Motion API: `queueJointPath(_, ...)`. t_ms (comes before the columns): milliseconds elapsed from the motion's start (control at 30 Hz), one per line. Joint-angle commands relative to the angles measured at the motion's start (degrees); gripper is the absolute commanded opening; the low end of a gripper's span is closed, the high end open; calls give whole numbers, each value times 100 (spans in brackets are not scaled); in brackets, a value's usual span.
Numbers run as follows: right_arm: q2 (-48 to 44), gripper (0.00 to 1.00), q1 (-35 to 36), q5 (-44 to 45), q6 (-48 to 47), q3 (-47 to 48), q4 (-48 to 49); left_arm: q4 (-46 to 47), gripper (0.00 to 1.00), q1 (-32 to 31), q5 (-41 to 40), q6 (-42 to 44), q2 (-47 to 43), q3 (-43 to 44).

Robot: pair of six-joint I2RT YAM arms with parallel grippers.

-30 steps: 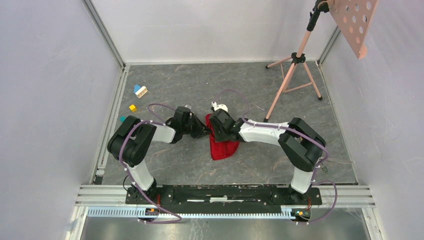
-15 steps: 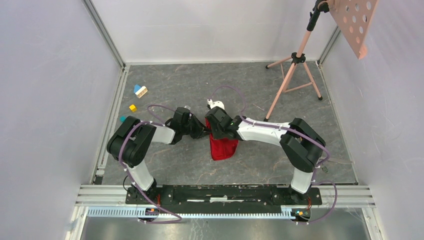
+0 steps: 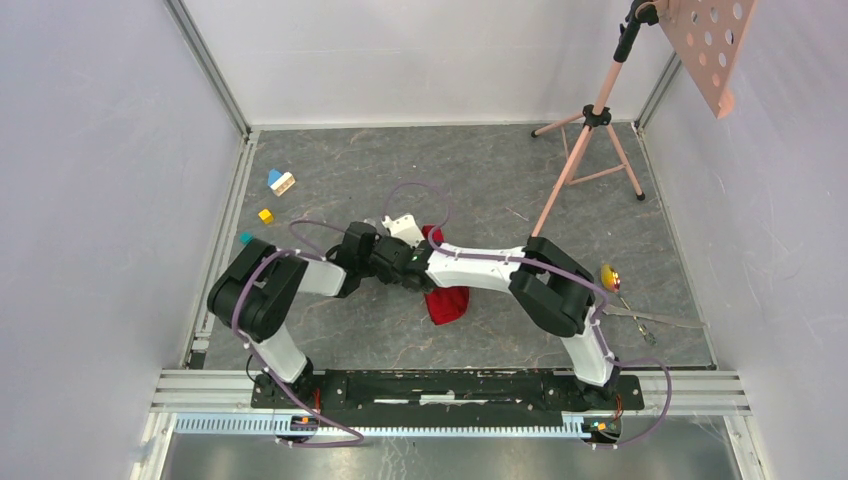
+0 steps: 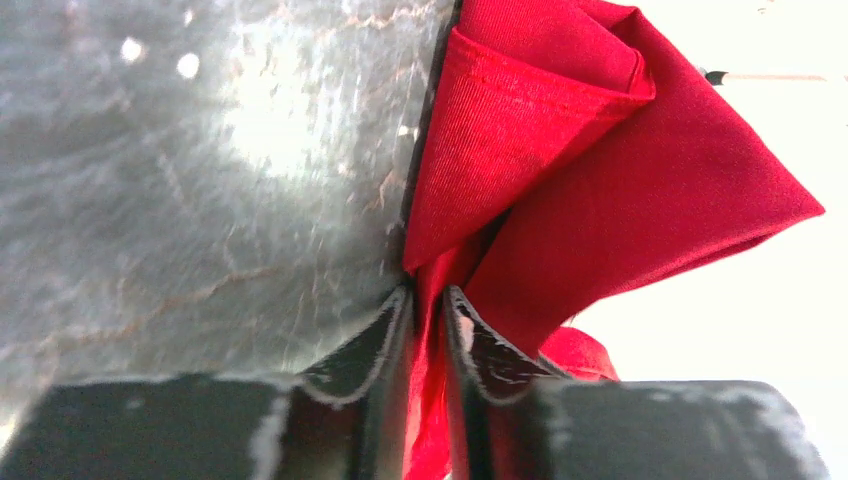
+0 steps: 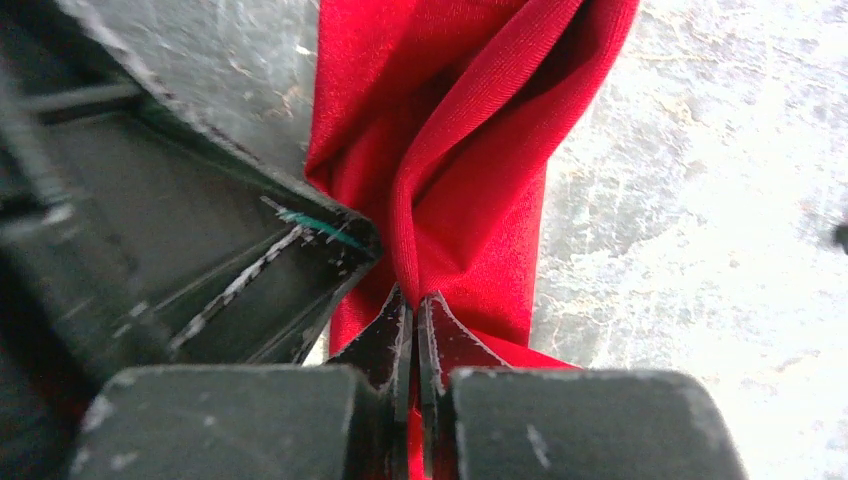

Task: Fold the napkin into a case and place the utensils inside
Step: Fold the 2/3-rectangle-folded napkin at the center of the board.

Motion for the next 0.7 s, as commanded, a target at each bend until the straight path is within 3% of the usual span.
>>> queueJointPath(0,229,0,88,908,325,314,-724,-493,33,98,-333,-52,-554,-316)
queueJointPath(200,644,1,278,1163,485,731,-1125,-1549,53,458,-514,434,-1582,-621)
queueJointPath(300,827,4,338,1148,497,872,-1234,-2713,60,743,-902,906,-2234,-478)
queueJointPath(433,988,7,448,1177,421,1102,-1400,-4159,65,1602,-1340,1321,-2928,-190)
queueJointPath(567,1080,21,469,1187,299,1252,-1577,-5153,70,1851,-1815,1427,-3514,152)
queueJointPath(667,1024,31,479,1089,155,1273,-1608,-5376,71,1885,-1941,1475,-3921,210)
